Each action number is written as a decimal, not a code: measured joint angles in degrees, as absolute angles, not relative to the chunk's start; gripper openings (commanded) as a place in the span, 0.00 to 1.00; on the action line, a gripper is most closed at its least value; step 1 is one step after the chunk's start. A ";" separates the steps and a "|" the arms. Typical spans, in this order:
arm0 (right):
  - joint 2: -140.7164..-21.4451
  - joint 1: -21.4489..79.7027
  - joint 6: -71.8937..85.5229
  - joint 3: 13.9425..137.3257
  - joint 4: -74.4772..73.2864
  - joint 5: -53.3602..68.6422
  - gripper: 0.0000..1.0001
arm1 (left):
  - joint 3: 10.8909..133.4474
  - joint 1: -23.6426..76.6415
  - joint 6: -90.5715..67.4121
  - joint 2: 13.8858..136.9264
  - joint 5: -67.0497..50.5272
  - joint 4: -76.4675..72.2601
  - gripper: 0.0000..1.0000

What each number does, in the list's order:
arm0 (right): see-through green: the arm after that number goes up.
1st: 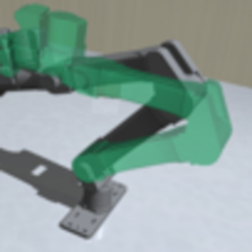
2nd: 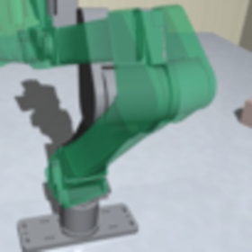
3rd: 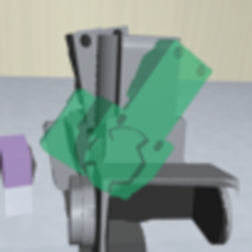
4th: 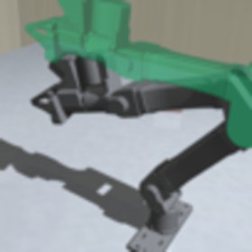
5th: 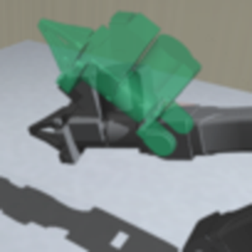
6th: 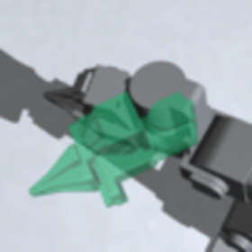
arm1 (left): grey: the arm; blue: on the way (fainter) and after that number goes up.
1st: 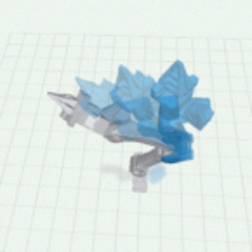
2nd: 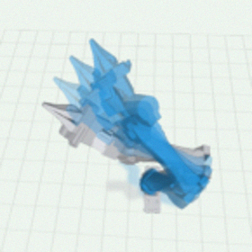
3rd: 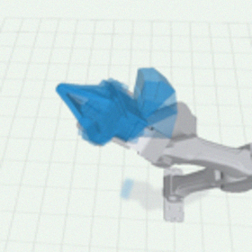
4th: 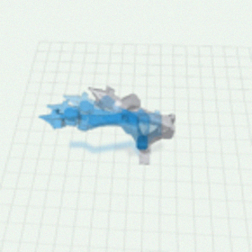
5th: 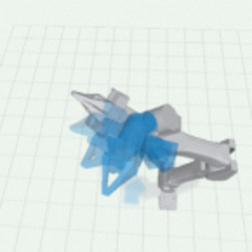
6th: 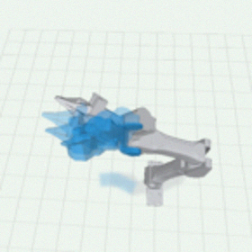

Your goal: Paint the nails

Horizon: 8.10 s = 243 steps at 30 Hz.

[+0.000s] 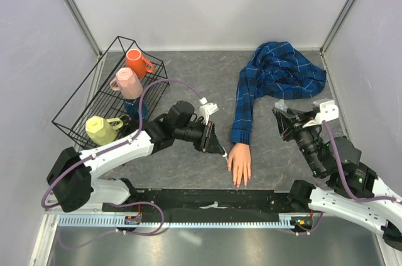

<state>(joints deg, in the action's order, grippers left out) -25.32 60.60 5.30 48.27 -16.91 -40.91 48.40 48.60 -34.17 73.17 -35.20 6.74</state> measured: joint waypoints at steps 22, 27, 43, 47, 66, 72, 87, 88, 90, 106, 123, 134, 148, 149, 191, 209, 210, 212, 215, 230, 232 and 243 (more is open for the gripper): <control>-26.72 60.60 3.57 48.27 -16.84 -40.58 0.00 | 41.85 49.76 -37.56 83.05 -36.80 -5.98 0.02; -26.57 60.60 3.57 48.27 -16.88 -40.23 0.00 | 41.80 49.76 -37.56 84.73 -36.53 -6.57 0.02; -26.15 60.60 3.18 48.27 -16.91 -38.76 0.00 | 36.93 51.90 -37.56 87.02 -30.63 -13.56 0.02; -26.15 60.60 3.18 48.27 -16.99 -38.50 0.00 | 35.94 52.23 -37.54 87.20 -29.23 -15.68 0.02; -26.35 60.58 3.20 48.27 -17.28 -37.80 0.00 | 35.86 52.23 -37.52 90.61 -27.00 -19.07 0.02; -26.37 60.60 3.20 48.27 -17.28 -37.34 0.00 | 35.86 52.31 -37.52 91.61 -26.48 -19.79 0.02; -26.35 60.60 3.18 48.27 -17.28 -37.10 0.00 | 35.86 52.51 -37.50 92.01 -25.26 -19.90 0.02; -26.35 60.60 3.20 48.27 -17.28 -37.08 0.00 | 35.86 52.51 -37.50 92.01 -25.15 -19.90 0.02; -26.35 60.60 3.20 48.27 -17.28 -37.08 0.00 | 35.86 52.51 -37.50 92.01 -25.06 -19.90 0.02; -26.35 60.60 3.20 48.27 -17.28 -36.86 0.00 | 35.86 52.51 -37.10 92.01 -24.97 -20.36 0.02; -26.35 60.60 3.20 48.27 -17.28 -36.84 0.00 | 35.86 53.52 -37.01 92.01 -24.34 -20.27 0.02; -26.35 60.60 3.20 48.25 -17.28 -36.67 0.00 | 35.86 54.85 -37.01 91.98 -23.79 -19.84 0.02; -26.33 60.60 3.20 48.25 -17.30 -36.21 0.00 | 35.86 55.42 -37.01 91.98 -22.81 -19.84 0.02; -26.33 60.60 3.20 48.25 -17.30 -36.21 0.00 | 35.86 55.44 -37.04 91.98 -22.81 -19.84 0.02; -26.37 60.60 3.20 48.25 -17.67 -35.81 0.00 | 35.64 55.13 -36.18 91.66 -21.91 -18.94 0.02; -26.72 60.60 3.22 48.25 -17.69 -35.77 0.00 | 36.60 54.70 -34.57 91.66 -21.89 -18.39 0.02; -26.72 60.60 3.22 48.25 -17.69 -35.77 0.00 | 36.60 54.70 -34.46 91.66 -21.89 -18.37 0.02; -26.72 60.60 3.22 48.25 -17.69 -35.79 0.00 | 36.77 54.70 -34.28 91.66 -21.89 -18.11 0.02; -26.72 60.60 3.22 48.25 -17.69 -35.77 0.00 | 36.97 54.59 -34.13 91.66 -21.89 -17.98 0.02; -26.76 60.60 3.22 48.25 -17.69 -35.77 0.00 | 37.78 54.33 -32.95 91.31 -21.02 -16.10 0.02; -26.76 60.60 3.22 48.25 -17.69 -35.77 0.00 | 37.78 54.33 -32.93 91.31 -21.02 -16.08 0.02; -26.98 60.60 3.25 48.25 -17.72 -35.77 0.00 | 37.89 54.33 -32.49 91.31 -21.02 -15.94 0.02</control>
